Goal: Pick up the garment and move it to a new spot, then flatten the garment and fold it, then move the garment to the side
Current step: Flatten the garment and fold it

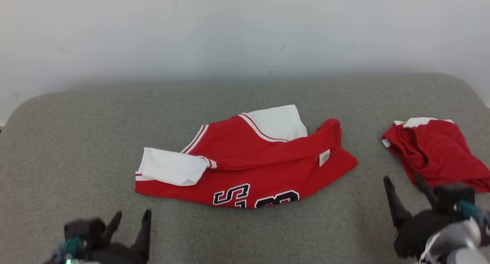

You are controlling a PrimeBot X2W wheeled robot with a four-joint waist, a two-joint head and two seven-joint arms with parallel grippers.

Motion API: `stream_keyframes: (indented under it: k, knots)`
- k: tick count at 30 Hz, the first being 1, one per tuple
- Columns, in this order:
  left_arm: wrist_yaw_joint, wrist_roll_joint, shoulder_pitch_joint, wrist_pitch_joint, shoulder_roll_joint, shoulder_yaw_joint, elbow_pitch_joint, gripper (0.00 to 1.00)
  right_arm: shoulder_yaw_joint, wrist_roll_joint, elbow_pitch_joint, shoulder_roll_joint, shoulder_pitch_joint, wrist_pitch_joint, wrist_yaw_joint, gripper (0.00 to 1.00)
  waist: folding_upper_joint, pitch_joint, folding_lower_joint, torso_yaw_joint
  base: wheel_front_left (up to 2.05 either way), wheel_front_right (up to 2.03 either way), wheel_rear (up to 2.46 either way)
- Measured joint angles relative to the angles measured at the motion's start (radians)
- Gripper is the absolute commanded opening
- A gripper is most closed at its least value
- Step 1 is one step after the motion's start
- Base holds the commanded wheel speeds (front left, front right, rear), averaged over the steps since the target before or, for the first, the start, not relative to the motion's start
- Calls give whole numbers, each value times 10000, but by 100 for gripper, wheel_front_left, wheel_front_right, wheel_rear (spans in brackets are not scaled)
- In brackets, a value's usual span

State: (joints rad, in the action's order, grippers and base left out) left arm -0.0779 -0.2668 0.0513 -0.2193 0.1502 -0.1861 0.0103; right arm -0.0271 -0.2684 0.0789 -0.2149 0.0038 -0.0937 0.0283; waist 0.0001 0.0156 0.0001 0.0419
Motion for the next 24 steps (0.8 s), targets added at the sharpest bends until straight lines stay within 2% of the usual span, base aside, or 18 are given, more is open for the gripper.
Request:
stream_keyframes:
  k: [5,9,13,17,24]
  knots:
    - [171,-117,-1669,-993,109,56,-456,100,-301,10,263,-587,-1634,-1034,-560,100,0,486,1,29,0,0,0]
    - [182,-169,-2848,-1739,119,69,-1087,100,-568,-48,700,-803,-2965,-1814,-1055,100,0,950,1,51,0,0,0]
    - [176,-167,-3752,-2314,13,-31,-1662,100,-832,-230,1206,-947,-4174,-2431,-1281,100,0,1468,2,83,0,0,0]
    - [163,-151,-4485,-2654,-336,-236,-2127,100,-1078,-380,1820,-1108,-5082,-2934,-1398,100,1,2000,3,143,0,0,0]
    - [151,-153,-5170,-2871,-656,-439,-2851,100,-1471,-709,2683,-1486,-5877,-3392,-1517,100,1,2811,2,391,0,0,0]
